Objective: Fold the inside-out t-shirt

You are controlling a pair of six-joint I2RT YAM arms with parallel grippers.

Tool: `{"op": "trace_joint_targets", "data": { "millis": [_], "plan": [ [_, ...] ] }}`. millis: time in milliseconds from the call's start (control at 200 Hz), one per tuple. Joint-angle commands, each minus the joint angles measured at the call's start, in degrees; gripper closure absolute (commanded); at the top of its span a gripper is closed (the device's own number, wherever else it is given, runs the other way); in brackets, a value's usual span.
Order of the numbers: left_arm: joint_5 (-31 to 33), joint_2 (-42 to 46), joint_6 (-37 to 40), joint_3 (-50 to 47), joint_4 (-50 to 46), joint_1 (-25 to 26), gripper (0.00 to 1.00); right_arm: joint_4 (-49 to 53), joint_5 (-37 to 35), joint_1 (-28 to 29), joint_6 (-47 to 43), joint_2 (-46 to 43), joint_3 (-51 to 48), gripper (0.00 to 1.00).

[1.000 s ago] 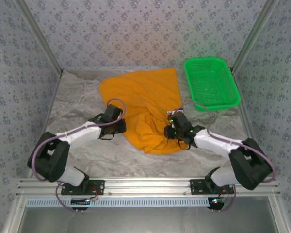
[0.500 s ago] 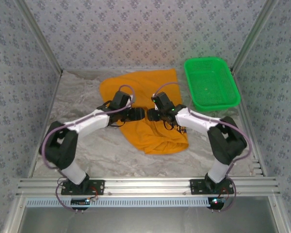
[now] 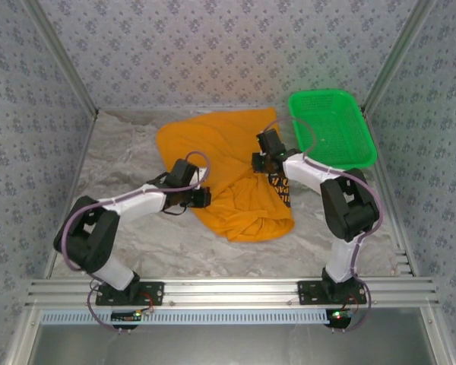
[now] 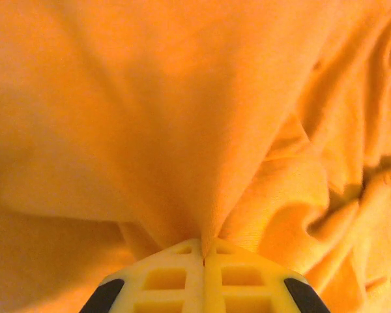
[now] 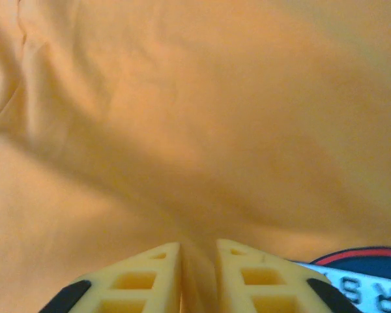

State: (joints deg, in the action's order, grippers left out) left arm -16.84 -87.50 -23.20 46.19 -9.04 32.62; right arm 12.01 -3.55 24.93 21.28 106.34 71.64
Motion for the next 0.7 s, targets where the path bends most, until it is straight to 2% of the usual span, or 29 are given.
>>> {"op": "trace_joint_targets", "data": {
  "millis": [0,25,50,75,120,165,285,365,415,465,555,630,695],
  "plan": [
    [-6.0,2.4,2.9,-4.0,-0.3,-0.4,1.0,1.7,4.2,-1.4,-2.8,2.4,0.7,0.71],
    [-7.8,2.7,3.0,-4.2,-0.3,-0.3,0.99,1.2,4.1,-1.1,-3.9,2.1,0.4,0.7],
    [-9.5,2.8,2.9,-4.1,-0.4,-0.4,0.94,0.7,3.8,-0.7,-4.8,1.5,-0.1,0.68],
    [-10.7,3.0,2.5,-3.8,-0.7,-0.3,0.85,0.1,3.6,-0.4,-5.7,0.5,-0.7,0.66],
    [-11.1,3.5,1.8,-2.8,-1.7,-0.3,0.61,-0.6,3.3,0.4,-6.4,-2.0,-2.1,0.64],
    [-10.8,4.4,1.4,-1.9,-2.4,-0.3,0.53,-0.9,3.5,1.2,-6.5,-4.9,-2.8,0.62],
    [-5.6,5.9,3.3,1.9,-5.2,-0.3,0.45,-0.3,8.3,3.8,-7.5,-12.0,-8.0,0.6],
    [6.0,4.0,6.1,6.4,-9.9,1.0,0.42,-1.6,13.1,6.2,-9.2,-14.4,-12.1,0.6],
    [9.8,1.2,9.5,9.9,-11.5,2.2,0.42,-3.4,14.5,7.7,-9.6,-14.7,-14.9,0.6],
    [10.7,-2.0,11.1,12.0,-11.0,2.8,0.42,-3.8,16.7,8.7,-9.6,-13.7,-16.1,0.61],
    [8.7,-7.2,12.6,14.8,-9.1,3.2,0.43,-4.4,20.5,9.5,-10.8,-11.7,-16.5,0.64],
    [11.9,-10.9,13.8,18.4,-10.7,4.5,0.43,-5.9,20.3,10.5,-13.1,-11.1,-17.2,0.62],
    [11.9,-13.2,14.6,19.6,-9.6,4.9,0.43,-8.5,19.6,10.8,-14.3,-11.0,-18.3,0.6]
  ]
}}
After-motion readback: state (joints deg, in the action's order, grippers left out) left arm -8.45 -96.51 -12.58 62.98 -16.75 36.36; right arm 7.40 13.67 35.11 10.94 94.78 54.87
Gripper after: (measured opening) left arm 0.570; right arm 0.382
